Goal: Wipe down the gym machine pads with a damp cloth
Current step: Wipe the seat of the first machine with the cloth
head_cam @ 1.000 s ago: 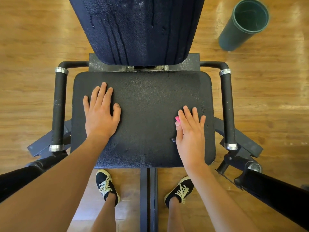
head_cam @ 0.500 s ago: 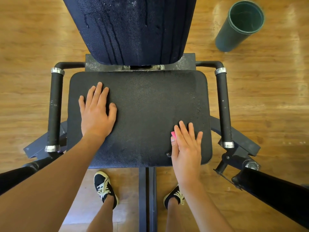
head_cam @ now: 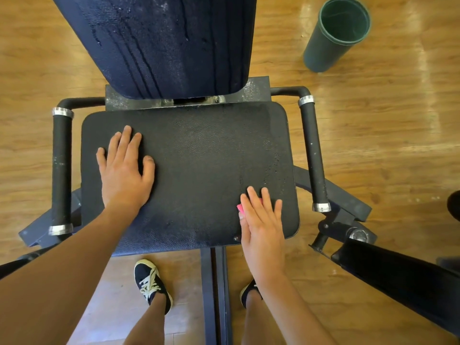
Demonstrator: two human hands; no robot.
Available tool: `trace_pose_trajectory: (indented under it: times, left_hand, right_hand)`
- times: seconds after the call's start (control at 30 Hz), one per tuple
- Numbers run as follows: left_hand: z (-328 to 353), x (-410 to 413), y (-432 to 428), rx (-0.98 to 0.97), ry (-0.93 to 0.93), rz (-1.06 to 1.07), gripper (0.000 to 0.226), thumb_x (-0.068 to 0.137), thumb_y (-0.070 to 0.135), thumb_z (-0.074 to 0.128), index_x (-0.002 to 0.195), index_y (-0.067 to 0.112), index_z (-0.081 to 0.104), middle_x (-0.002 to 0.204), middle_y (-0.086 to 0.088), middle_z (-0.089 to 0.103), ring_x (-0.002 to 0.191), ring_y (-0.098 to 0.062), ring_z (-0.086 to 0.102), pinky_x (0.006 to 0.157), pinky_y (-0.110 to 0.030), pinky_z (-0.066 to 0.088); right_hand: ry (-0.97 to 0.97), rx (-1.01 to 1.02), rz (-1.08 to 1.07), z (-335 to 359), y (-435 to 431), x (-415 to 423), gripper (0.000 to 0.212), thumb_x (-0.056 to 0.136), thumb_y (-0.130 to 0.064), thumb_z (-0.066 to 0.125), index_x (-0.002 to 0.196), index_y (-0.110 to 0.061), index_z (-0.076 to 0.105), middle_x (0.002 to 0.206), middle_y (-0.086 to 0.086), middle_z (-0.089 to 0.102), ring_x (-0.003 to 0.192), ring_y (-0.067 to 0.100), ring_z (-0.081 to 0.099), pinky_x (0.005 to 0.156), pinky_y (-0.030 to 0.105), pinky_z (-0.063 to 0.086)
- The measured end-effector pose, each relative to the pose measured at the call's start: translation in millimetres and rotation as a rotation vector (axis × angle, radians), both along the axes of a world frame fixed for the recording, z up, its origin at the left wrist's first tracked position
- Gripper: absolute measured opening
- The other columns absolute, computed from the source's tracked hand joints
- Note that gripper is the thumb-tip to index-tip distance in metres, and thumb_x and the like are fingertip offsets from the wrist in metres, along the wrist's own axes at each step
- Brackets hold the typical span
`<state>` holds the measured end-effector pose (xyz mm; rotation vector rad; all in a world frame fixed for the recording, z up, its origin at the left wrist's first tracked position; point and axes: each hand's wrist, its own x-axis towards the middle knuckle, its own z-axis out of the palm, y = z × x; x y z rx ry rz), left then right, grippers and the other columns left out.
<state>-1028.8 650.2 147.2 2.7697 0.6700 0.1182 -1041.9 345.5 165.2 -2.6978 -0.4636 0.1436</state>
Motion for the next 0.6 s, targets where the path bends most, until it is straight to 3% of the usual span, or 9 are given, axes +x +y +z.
trace_pose_trajectory:
  times: [0.07, 0.23, 0.37, 0.6]
  left_hand:
    - [-0.3, 0.7, -0.2, -0.002, -0.003, -0.003, 0.055, 0.102, 0.038, 0.036, 0.152, 0.015, 0.042, 0.167, -0.004, 0.029, 0.155, -0.024, 0.018, 0.125, -0.054, 0.008]
    - [-3.0, -0.1, 0.1, -0.006, -0.01, 0.004, 0.054, 0.103, 0.039, 0.036, 0.152, 0.016, 0.042, 0.167, -0.002, 0.028, 0.155, -0.022, 0.018, 0.126, -0.053, 0.007]
    - [-6.4, -2.9, 0.5, -0.001, -0.026, 0.004, 0.053, 0.103, 0.038, 0.037, 0.151, 0.017, 0.042, 0.167, -0.002, 0.029, 0.155, -0.022, 0.019, 0.125, -0.054, 0.008]
    - [-11.2, -1.2, 3.1, 0.014, -0.042, 0.0, 0.051, 0.102, 0.037, 0.038, 0.15, 0.018, 0.043, 0.167, 0.0, 0.029, 0.155, -0.021, 0.019, 0.125, -0.052, 0.007]
  right_hand:
    - [0.012, 0.045, -0.006, 2.2, 0.9, 5.5, 0.04, 0.101, -0.015, 0.049, 0.138, -0.006, 0.062, 0.15, 0.01, 0.055, 0.145, 0.036, 0.043, 0.12, 0.058, 0.025]
    - [0.03, 0.167, -0.053, 13.1, 6.4, 44.2, 0.042, 0.107, -0.022, 0.042, 0.14, -0.005, 0.059, 0.152, 0.01, 0.052, 0.148, 0.034, 0.037, 0.124, 0.054, 0.016]
    - [0.032, 0.157, -0.045, 17.1, 15.8, 90.1, 0.037, 0.106, -0.012, 0.052, 0.142, -0.004, 0.058, 0.154, 0.013, 0.05, 0.15, 0.036, 0.034, 0.126, 0.053, 0.011]
    - [-0.01, 0.074, -0.039, 18.1, 39.9, 182.2, 0.038, 0.11, -0.017, 0.043, 0.144, -0.006, 0.056, 0.156, 0.011, 0.047, 0.151, 0.037, 0.032, 0.126, 0.05, 0.004]
